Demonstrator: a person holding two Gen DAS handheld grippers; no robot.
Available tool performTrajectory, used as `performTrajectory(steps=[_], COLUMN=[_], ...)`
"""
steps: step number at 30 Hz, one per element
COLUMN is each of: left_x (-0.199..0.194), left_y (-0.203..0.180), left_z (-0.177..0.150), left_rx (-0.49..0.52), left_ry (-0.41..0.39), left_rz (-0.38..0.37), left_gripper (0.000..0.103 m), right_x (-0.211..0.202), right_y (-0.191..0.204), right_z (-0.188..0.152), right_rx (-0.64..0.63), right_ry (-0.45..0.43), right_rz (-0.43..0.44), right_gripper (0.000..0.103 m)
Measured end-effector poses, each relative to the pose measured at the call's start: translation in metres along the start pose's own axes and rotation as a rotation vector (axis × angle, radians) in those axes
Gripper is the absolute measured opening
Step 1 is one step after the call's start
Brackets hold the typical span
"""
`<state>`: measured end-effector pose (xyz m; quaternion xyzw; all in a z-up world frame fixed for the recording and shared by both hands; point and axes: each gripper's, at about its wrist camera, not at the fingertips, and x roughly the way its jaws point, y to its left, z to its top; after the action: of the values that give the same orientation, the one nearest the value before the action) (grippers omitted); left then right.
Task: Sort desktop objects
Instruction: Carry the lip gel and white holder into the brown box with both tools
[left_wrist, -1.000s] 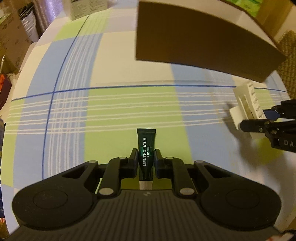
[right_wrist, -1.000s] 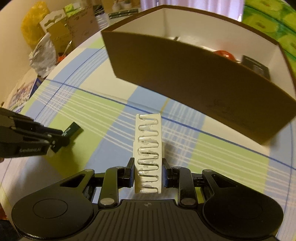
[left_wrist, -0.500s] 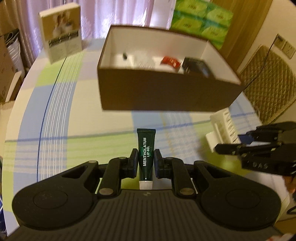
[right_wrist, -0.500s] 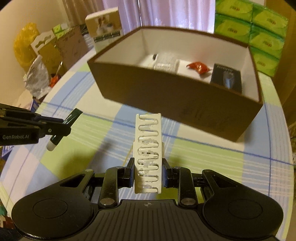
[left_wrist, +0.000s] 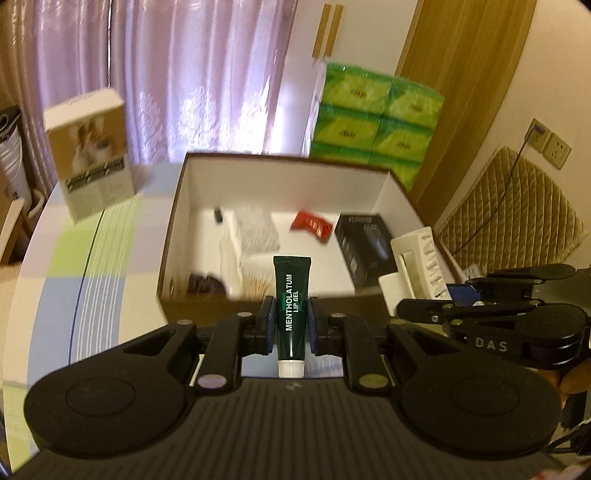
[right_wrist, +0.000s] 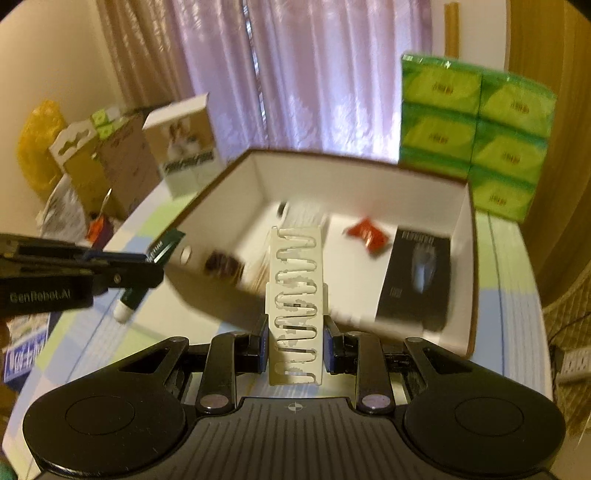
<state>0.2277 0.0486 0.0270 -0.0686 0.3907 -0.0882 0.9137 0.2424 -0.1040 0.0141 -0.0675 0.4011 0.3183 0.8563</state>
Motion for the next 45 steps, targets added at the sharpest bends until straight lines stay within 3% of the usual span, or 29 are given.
performTrajectory(steps=[8, 17, 34, 45], left_x=[0.040, 0.093, 0.182, 0.215], left_y=[-0.009, -0.003, 0.013, 0.018], left_z=[0.050, 0.074, 0.084, 0.086], left_rx=[0.031, 0.019, -0.018, -0.013], left_ry=[-0.005, 0.052, 0.203, 0.258], left_rz=[0.014, 0.019, 0.003, 0.042], left_gripper=[0.013, 0.013, 0.013, 0.014], right_x=[0.030, 0.070, 0.137, 0.158], right_y=[-0.018, -0.035, -0.068, -0.079], right_z=[0.041, 0.059, 0.068, 0.067], right_rx=[0.005, 0.002, 0.059, 0.093], right_ry=[-0.007, 0.039, 0.160, 0.199], right_rz=[-0.043, -0.071, -0.058, -0.048], right_gripper=[0.025, 0.025, 0.025, 0.025])
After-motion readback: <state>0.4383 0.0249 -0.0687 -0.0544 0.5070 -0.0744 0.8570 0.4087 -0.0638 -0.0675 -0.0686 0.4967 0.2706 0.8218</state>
